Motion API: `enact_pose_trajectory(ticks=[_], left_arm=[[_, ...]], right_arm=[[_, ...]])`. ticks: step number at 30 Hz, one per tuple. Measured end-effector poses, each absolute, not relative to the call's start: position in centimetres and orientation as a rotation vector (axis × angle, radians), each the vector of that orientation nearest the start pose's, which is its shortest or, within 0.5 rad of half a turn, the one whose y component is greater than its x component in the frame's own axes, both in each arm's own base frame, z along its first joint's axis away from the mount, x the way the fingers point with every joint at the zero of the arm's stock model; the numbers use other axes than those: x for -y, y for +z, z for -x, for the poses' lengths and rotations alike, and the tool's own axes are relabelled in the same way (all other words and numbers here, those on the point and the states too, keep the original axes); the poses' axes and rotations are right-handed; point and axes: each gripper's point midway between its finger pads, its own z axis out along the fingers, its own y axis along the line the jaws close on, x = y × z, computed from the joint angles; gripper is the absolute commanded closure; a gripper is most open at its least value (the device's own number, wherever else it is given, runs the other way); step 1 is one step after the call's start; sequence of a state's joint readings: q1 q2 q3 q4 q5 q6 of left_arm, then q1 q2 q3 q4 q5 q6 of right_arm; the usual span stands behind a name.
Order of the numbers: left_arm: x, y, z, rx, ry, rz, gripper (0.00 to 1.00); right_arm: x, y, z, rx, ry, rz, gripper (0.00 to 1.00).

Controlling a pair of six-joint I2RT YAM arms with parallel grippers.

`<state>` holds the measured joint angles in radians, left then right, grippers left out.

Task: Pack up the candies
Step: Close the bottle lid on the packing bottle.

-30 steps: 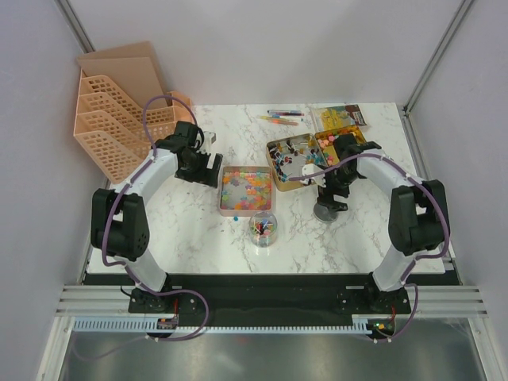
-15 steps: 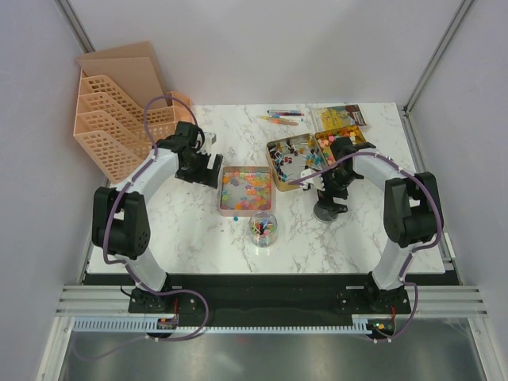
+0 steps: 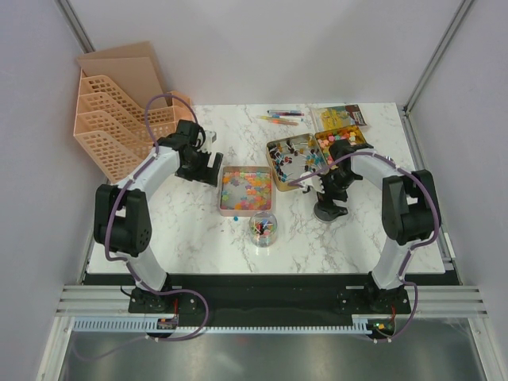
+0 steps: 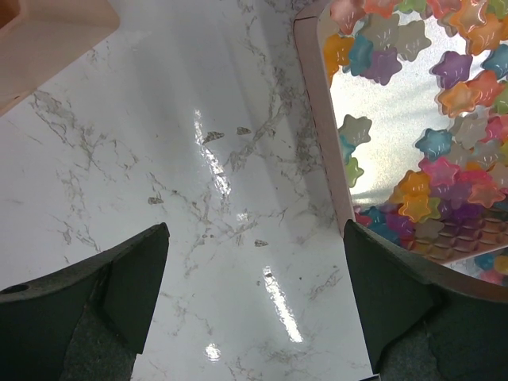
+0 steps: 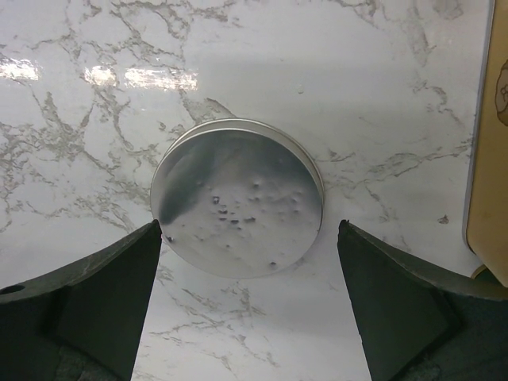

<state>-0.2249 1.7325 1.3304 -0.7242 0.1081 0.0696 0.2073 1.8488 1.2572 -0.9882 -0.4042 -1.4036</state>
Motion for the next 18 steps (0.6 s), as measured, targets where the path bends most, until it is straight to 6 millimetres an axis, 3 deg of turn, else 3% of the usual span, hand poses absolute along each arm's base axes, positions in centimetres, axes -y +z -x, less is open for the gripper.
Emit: enact_pose_trajectory(ticks=[18], left_arm=[[10.1, 8.7, -37.1, -2.677, -0.19, -0.429, 0.03]], right_arm=[[-10.7, 2.2, -29.2, -1.959, 0.5, 2.12, 0.02]])
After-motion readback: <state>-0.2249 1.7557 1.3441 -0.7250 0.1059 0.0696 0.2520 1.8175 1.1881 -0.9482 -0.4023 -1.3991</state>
